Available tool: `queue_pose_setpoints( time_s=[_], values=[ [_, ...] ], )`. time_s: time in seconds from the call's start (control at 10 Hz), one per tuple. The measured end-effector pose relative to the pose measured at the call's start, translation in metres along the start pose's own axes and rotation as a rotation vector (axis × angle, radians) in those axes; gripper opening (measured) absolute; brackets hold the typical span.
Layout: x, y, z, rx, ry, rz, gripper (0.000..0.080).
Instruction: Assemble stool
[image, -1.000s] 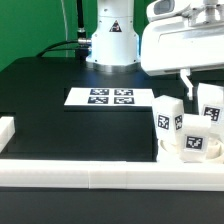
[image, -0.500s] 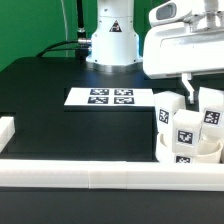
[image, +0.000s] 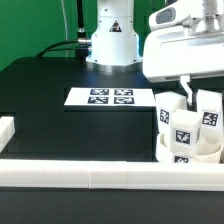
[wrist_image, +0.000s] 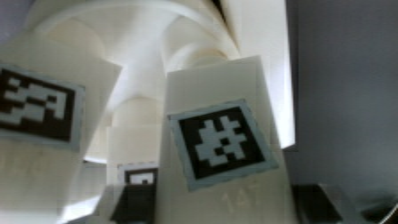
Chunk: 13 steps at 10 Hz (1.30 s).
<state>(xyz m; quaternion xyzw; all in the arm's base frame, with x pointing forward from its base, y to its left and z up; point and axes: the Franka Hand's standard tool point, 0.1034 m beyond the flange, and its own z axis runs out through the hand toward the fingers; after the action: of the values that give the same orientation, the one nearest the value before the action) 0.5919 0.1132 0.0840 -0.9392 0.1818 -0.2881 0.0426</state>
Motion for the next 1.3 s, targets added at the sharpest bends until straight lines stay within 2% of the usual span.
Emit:
queue_pose_setpoints(
  time_s=[0.3, 0.4, 0.5, 0.9, 1.3],
  values=[
    [0.0, 0.0, 0.0, 0.0, -0.001, -0.006, 0.033],
    [0.0, 0.0, 0.0, 0.0, -0.001, -0.007, 0.0503],
    [0.0, 0.0, 0.001, -0.001, -0.005, -0.009, 0.0622],
    [0.006, -0.001, -0.001, 0.001, -0.01, -0.026, 0.0648],
    [0.028, -0.001, -0.019, 0.016, -0.01, -0.05, 0.0648]
  ],
)
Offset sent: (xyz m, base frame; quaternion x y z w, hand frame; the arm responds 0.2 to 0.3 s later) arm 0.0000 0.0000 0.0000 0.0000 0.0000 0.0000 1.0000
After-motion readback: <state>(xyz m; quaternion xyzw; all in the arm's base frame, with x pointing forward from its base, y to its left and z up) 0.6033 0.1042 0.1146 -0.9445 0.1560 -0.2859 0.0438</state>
